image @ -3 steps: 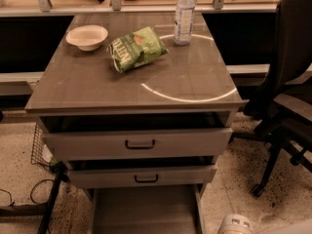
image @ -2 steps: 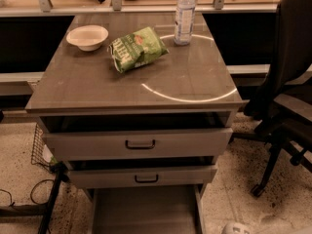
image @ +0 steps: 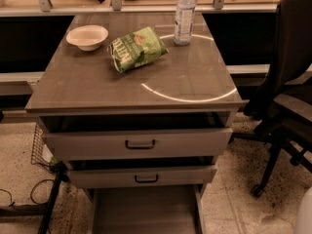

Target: Close bottom drawer

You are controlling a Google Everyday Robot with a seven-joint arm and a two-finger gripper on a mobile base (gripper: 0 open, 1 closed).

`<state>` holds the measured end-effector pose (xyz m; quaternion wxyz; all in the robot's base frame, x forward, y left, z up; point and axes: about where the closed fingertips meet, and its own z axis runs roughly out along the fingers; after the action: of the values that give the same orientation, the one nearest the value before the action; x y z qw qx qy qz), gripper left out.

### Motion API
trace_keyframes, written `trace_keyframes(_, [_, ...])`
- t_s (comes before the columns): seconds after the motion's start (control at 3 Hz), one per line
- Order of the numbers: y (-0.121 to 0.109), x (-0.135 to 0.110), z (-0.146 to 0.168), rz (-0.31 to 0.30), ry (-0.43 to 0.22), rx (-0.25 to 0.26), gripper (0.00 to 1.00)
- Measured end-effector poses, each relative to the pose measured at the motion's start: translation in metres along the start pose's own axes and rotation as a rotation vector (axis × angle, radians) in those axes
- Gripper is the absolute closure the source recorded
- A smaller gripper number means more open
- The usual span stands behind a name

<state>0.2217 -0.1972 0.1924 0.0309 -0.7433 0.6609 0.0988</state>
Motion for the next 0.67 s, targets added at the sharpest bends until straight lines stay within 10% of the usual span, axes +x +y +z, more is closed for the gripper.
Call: trace_keyframes(0.67, [-0.006, -0.036, 0.052, -0.046, -0.059, -0.031, 1.0])
